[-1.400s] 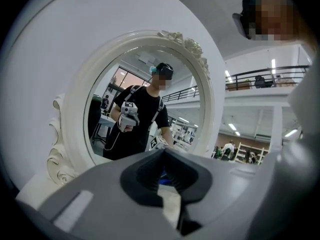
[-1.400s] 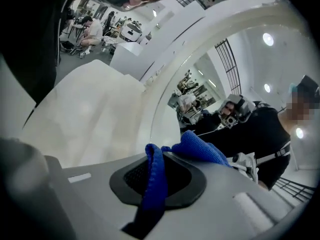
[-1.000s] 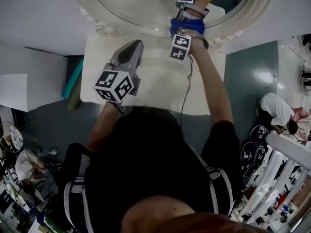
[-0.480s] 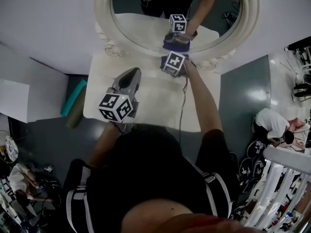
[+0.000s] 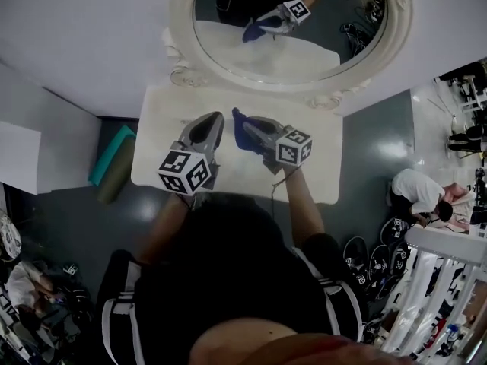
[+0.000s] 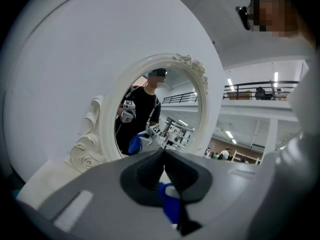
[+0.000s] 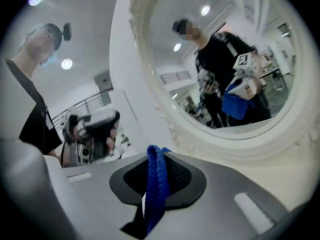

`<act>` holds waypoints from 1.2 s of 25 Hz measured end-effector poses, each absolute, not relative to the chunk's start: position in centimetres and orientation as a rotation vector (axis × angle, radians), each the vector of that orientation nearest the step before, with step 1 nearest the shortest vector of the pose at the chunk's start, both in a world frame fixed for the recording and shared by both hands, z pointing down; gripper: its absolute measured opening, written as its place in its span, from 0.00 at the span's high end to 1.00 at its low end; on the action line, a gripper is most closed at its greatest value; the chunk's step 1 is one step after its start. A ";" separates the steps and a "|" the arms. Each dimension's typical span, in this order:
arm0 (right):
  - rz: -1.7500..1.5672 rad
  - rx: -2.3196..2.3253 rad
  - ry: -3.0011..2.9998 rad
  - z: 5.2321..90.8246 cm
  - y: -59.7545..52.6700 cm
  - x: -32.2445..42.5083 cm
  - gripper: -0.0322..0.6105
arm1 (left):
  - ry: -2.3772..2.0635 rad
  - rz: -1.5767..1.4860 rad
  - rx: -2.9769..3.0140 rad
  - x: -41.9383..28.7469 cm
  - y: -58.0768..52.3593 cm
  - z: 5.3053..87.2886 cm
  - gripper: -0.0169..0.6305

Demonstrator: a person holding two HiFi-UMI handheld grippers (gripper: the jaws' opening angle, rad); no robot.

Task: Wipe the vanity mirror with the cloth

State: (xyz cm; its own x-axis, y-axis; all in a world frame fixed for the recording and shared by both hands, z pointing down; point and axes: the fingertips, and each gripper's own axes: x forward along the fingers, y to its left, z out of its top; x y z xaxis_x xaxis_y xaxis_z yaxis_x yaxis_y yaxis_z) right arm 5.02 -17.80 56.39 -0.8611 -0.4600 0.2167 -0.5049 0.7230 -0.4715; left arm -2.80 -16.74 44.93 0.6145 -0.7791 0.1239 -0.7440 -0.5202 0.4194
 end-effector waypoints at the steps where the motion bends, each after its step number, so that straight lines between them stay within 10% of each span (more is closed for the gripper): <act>1: 0.839 0.973 -2.894 54.4 -17.3 5.7 0.89 | -1.195 -0.106 2.418 -3.0 -16.3 44.9 0.96; 10: 0.274 2.029 -2.677 42.4 -12.3 10.7 0.89 | -1.132 -0.128 2.531 -5.3 -14.6 42.3 0.96; 30: 0.201 2.149 -2.594 41.0 -5.3 14.0 0.89 | -1.181 -0.129 2.562 -1.5 -8.1 41.6 0.96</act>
State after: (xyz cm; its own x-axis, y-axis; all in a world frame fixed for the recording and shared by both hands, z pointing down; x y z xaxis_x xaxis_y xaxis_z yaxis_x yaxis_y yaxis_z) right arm 13.97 -5.28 40.98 -0.1725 -0.9796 -0.1027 -0.9521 0.1926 -0.2374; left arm -1.48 -8.06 41.55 0.6548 -0.7542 0.0495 -0.7256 -0.6090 0.3203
